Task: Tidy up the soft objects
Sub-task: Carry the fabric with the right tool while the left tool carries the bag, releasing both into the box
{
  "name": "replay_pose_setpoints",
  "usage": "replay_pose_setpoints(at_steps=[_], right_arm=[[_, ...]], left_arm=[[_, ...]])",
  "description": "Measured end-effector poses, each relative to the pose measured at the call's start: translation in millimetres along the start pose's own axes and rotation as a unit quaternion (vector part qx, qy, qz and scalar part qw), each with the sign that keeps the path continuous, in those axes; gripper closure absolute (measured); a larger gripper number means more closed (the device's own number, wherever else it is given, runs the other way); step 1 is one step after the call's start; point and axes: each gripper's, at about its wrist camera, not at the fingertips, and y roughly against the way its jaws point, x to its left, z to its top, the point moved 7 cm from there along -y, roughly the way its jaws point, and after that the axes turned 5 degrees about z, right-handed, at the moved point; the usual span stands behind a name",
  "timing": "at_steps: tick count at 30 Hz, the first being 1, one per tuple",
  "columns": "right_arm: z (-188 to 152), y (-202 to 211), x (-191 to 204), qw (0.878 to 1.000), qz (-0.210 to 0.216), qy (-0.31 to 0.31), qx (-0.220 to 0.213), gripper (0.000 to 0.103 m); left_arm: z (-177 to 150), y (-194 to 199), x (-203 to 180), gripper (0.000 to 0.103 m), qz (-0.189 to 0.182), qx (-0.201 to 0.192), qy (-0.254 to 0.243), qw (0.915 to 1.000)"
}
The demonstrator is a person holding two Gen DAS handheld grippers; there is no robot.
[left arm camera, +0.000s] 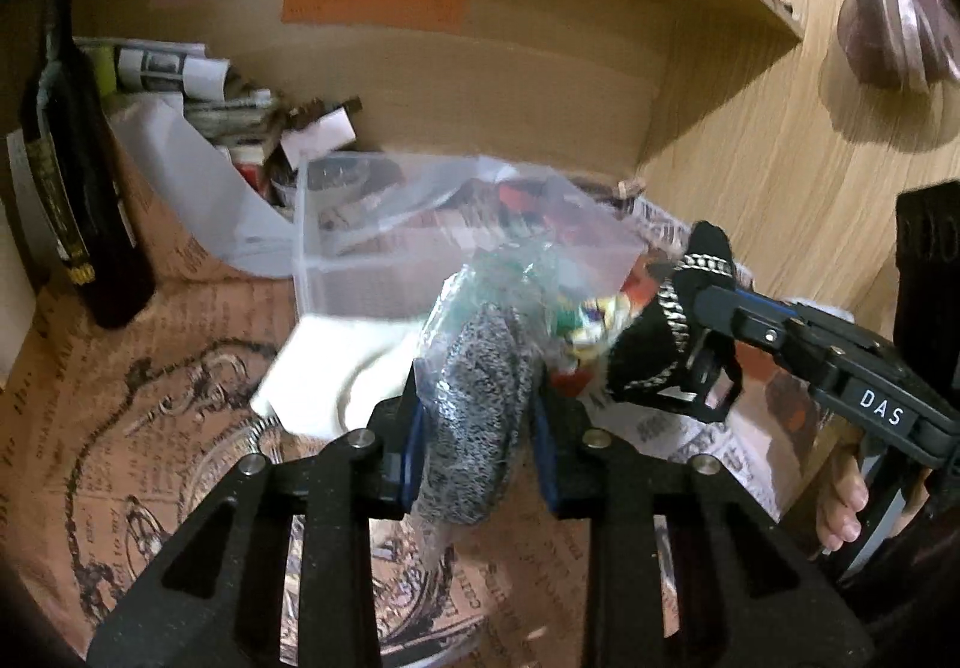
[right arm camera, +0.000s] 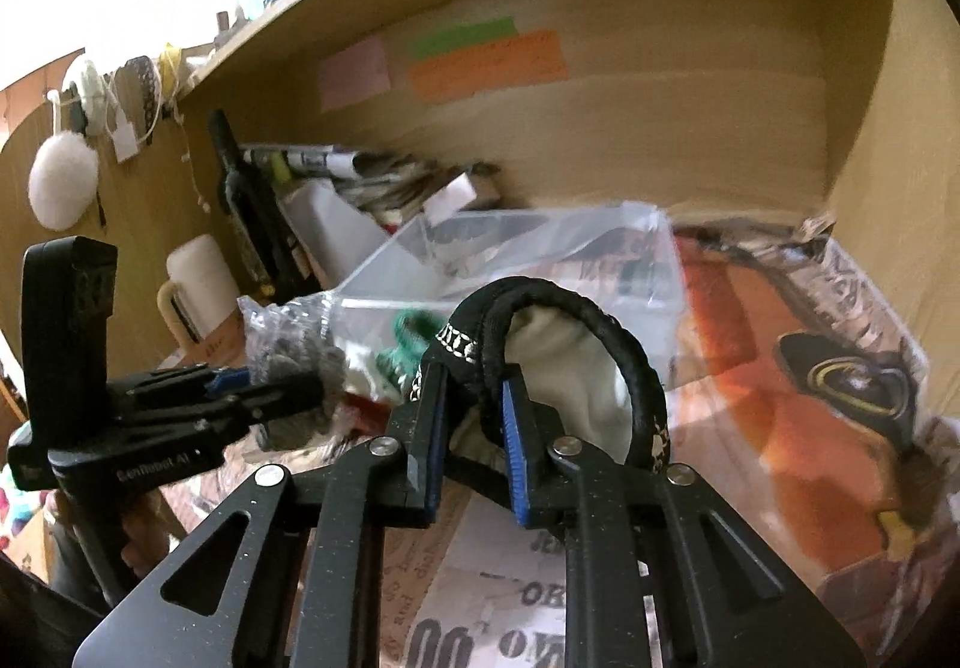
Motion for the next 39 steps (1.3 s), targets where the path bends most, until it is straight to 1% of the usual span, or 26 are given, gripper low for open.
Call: replay_pose_setpoints(at_steps=[4,7,14,16,18,21,23,25,27,29,32,39], right_arm=[[15.1,13.1,-6.4,1.000,-0.016,0.001,-0.026,0.088],[27.2,18.7,-9.9,0.999,-0.025,0.004,-0.042,0.088],[53.7,19.1,-12.8,0.996,-0.040,0.023,-0.070,0.088],[62.2,13.7,-13.4,0.996,-0.045,0.030,-0.074,0.088],[64.7,10.2,-15.2,0.996,-0.044,0.032,-0.073,0.088],[64.1,1.3,-18.0,0.997,-0.040,0.030,-0.065,0.088],[62.3,-2.2,-19.2,0.997,-0.037,0.027,-0.060,0.088],[57.9,-6.6,-20.4,0.998,-0.034,0.023,-0.051,0.088],[55.1,-7.7,-21.7,0.998,-0.033,0.021,-0.046,0.087],[53.3,-8.4,-23.1,0.998,-0.034,0.020,-0.041,0.087],[49.6,-8.1,-26.7,0.999,-0.037,0.015,-0.036,0.087],[40.6,-5.9,-30.0,0.999,-0.040,0.007,-0.025,0.087]], left_arm=[[21.0,2.3,5.1,0.073,0.007,-0.019,0.006,0.9998],[36.8,3.6,9.4,0.073,0.006,-0.030,0.013,0.9995],[77.3,11.6,16.5,0.074,0.014,-0.076,0.010,0.9970],[84.2,8.4,18.6,0.074,0.017,-0.074,0.007,0.9971],[85.8,3.5,20.1,0.074,0.015,-0.063,0.004,0.9979],[75.7,-5.0,23.8,0.073,0.009,-0.030,0.007,0.9995],[62.3,-8.9,23.6,0.068,0.006,-0.009,0.003,0.9999],[49.0,-11.0,22.3,0.054,0.006,0.006,-0.001,1.0000],[32.1,-11.2,18.5,0.049,0.003,0.024,-0.010,0.9997],[17.0,-11.1,14.3,0.048,0.001,0.040,-0.020,0.9990],[-5.3,-12.4,7.3,0.043,-0.008,0.066,-0.025,0.9975],[-44.6,-30.9,-5.8,0.043,-0.030,0.123,-0.025,0.9916]])
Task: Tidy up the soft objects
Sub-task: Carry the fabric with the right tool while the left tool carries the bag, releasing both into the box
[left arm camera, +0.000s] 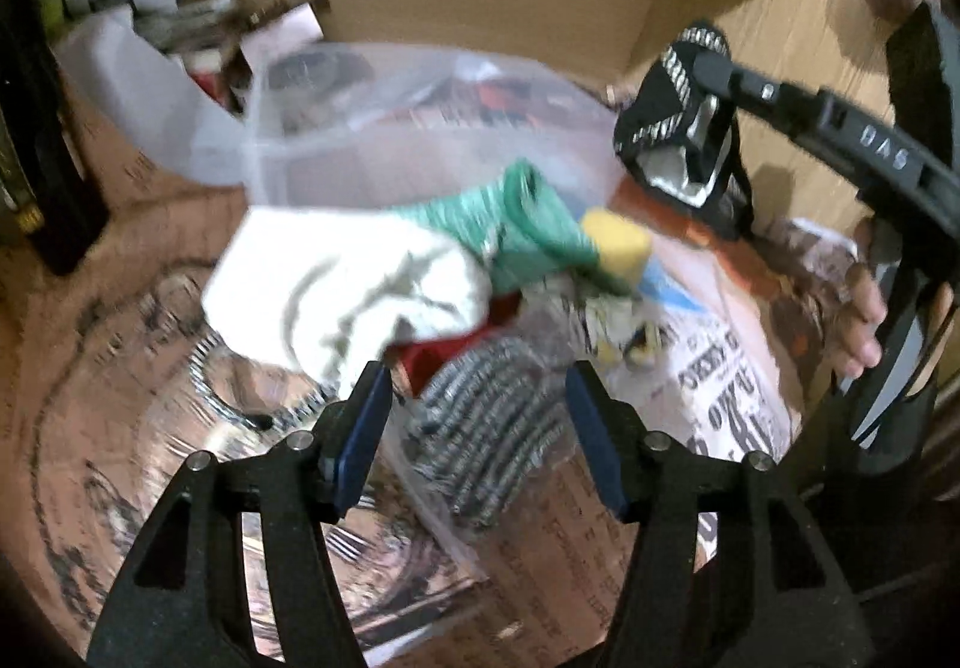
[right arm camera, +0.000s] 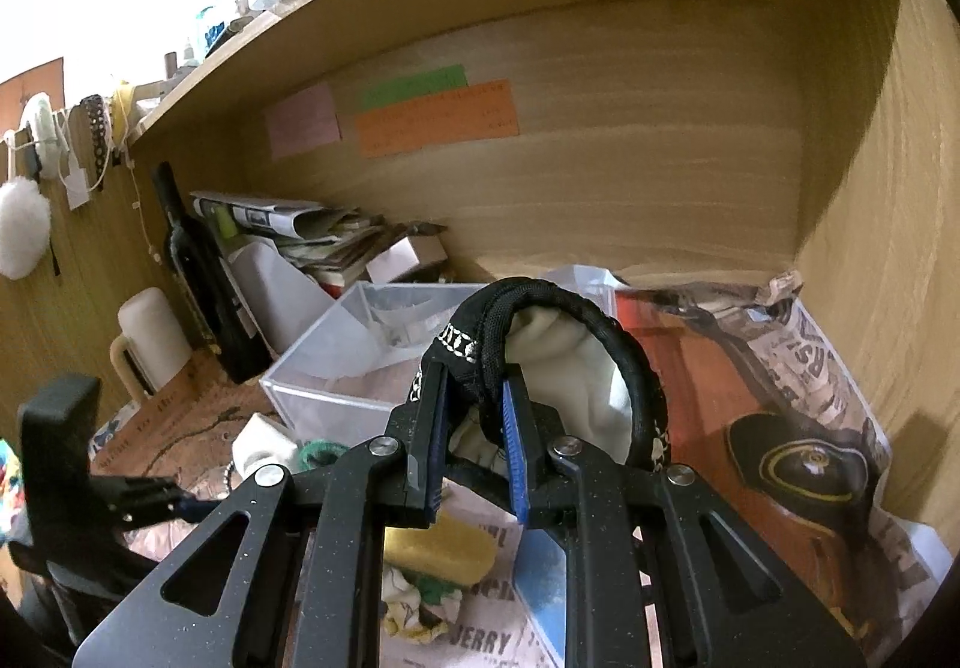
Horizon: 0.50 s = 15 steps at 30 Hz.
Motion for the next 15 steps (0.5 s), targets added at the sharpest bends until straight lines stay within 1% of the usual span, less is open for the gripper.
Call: replay_pose_setpoints(at_steps=[3,8,9,12,13,15], right_arm=[[-2.3,4.0,-0.7,1.000,-0.003,-0.001,0.001,0.087],[-5.4,7.1,-2.2,1.000,-0.002,-0.006,0.001,0.087],[-6.2,7.0,-2.0,1.000,-0.002,-0.007,0.002,0.087],[-7.8,6.9,0.1,1.000,0.000,-0.005,0.003,0.087],[-8.1,7.0,1.1,1.000,0.000,-0.004,0.003,0.087],[-7.8,7.7,2.3,1.000,0.001,-0.002,0.002,0.087]], left_arm=[[-5.7,-9.1,0.2,0.043,0.006,0.006,0.000,1.0000],[-14.3,-16.0,2.8,0.043,0.001,0.005,0.013,0.9999],[-16.3,-18.4,3.5,0.045,-0.002,0.008,0.014,0.9999],[-18.5,-16.9,0.4,0.063,0.009,0.000,0.003,1.0000],[-18.8,-14.1,-0.4,0.067,0.015,-0.004,0.002,0.9999],[-17.8,-8.7,-2.2,0.071,0.024,-0.009,-0.001,0.9997]])
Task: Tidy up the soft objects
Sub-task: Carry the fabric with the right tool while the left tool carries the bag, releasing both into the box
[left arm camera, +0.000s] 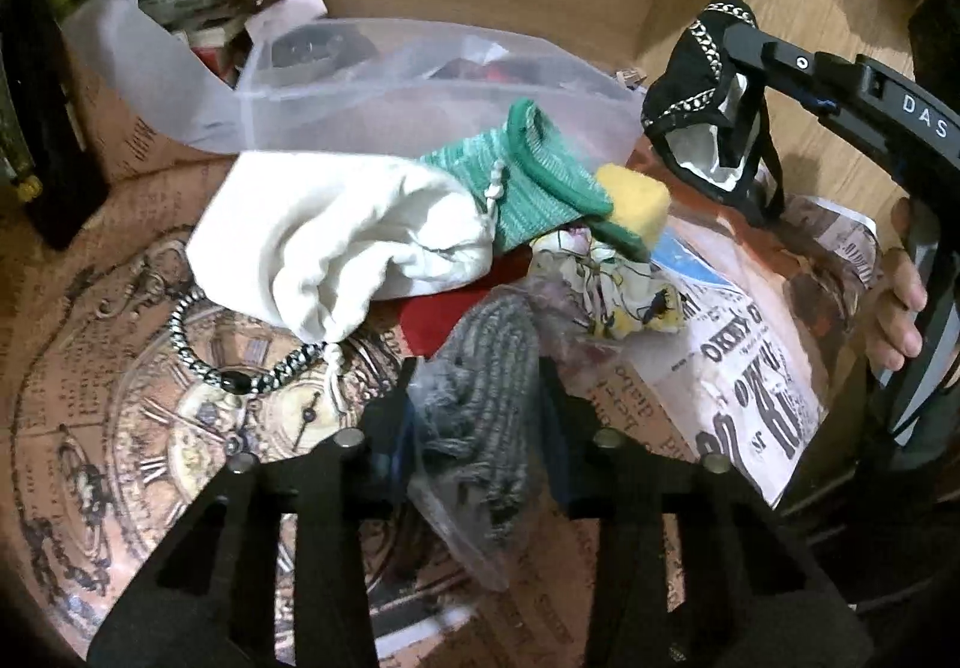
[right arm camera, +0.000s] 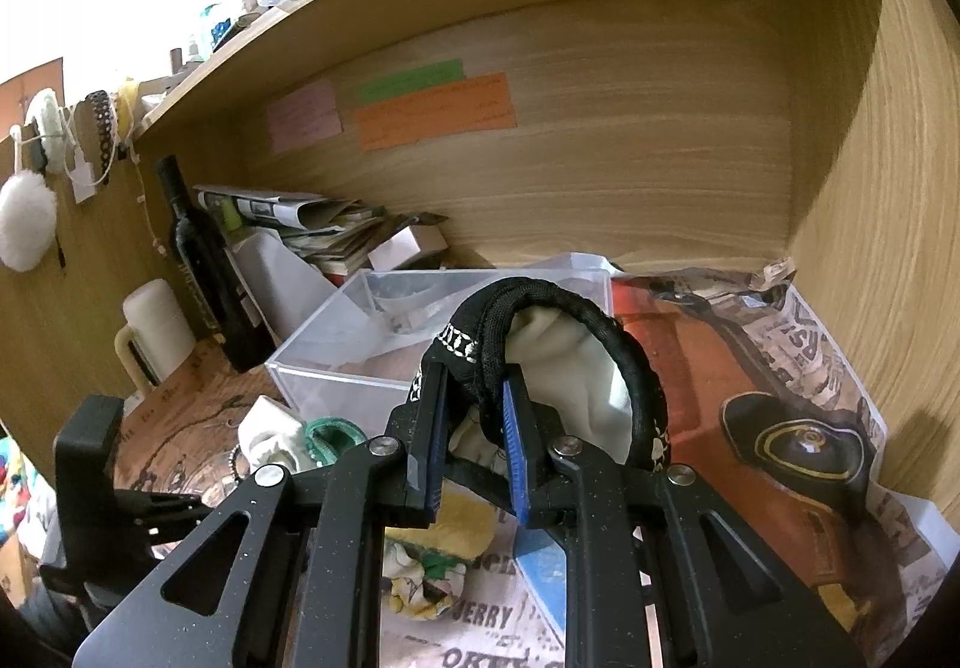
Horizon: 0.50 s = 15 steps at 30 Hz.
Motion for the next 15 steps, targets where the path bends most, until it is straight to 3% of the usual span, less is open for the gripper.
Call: replay_pose_setpoints(at_steps=[7,15], right_arm=[[7.3,3.0,0.8,1.000,-0.003,0.007,-0.011,0.087],[29.1,-1.8,2.5,1.000,-0.003,0.016,-0.027,0.087]], left_arm=[[17.3,40.5,-0.7,0.074,0.002,-0.046,-0.002,0.9989],[75.7,87.9,11.8,0.074,0.032,-0.142,0.002,0.9893]])
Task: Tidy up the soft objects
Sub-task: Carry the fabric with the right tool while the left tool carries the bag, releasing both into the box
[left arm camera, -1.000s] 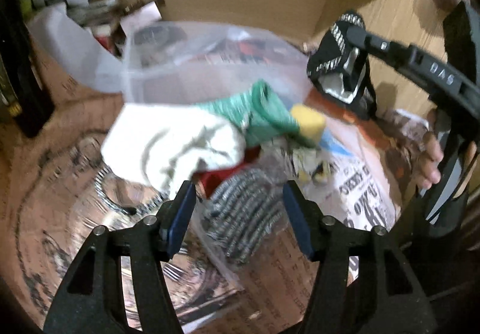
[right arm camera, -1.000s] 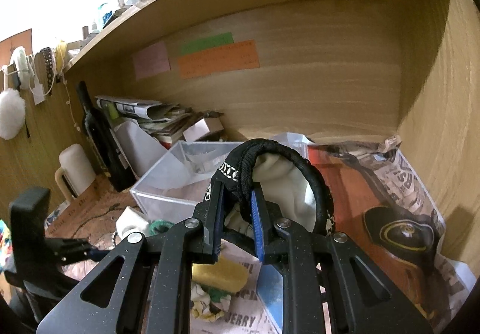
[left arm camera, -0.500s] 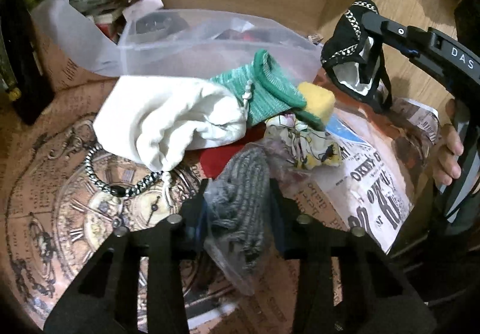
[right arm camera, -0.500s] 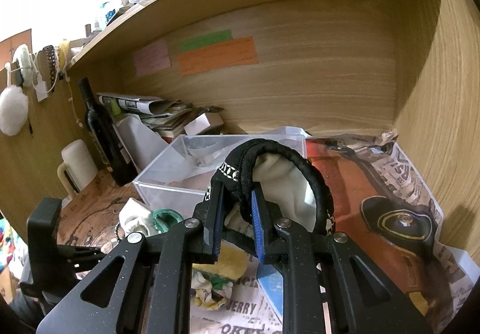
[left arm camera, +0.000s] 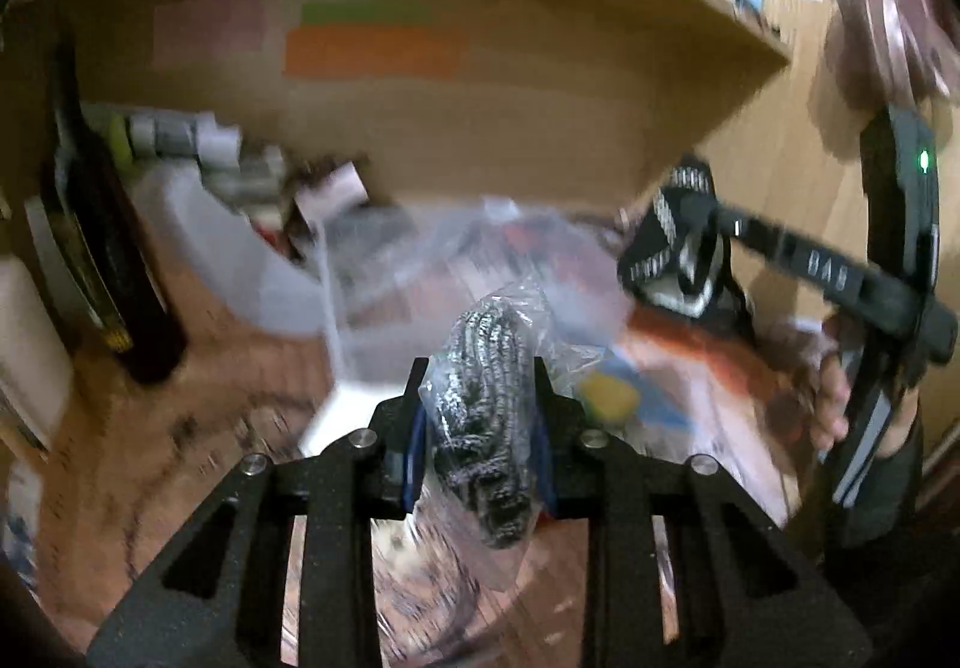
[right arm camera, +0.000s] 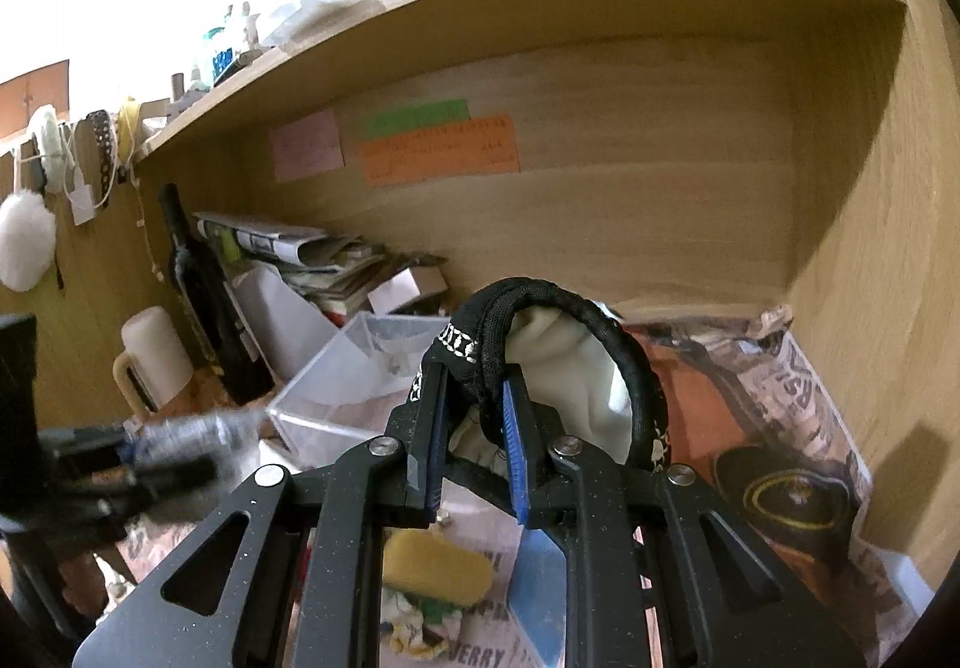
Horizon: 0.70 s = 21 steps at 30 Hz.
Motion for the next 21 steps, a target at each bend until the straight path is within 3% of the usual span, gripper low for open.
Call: replay_pose_setpoints(at_steps=[5,12,18,21], right_arm=[[11.9,-15.3,3.5,1.000,-0.002,0.015,0.002,0.087],[21.3,-49.8,2.1,0.999,0.002,0.026,0.024,0.087],[15.2,-83.2,-5.0,0.998,0.009,0.024,0.062,0.087],[7.8,-100.8,-9.4,0.996,0.010,0.019,0.089,0.087]], left_arm=[[39.1,-7.8,8.5,0.074,0.020,-0.031,0.000,0.9993],[71.0,-45.2,21.6,0.074,0.038,-0.029,-0.003,0.9989],[78.3,-100.9,33.3,0.074,0.034,0.023,0.002,0.9992],[72.2,-135.6,38.7,0.074,0.024,0.073,0.005,0.9970]])
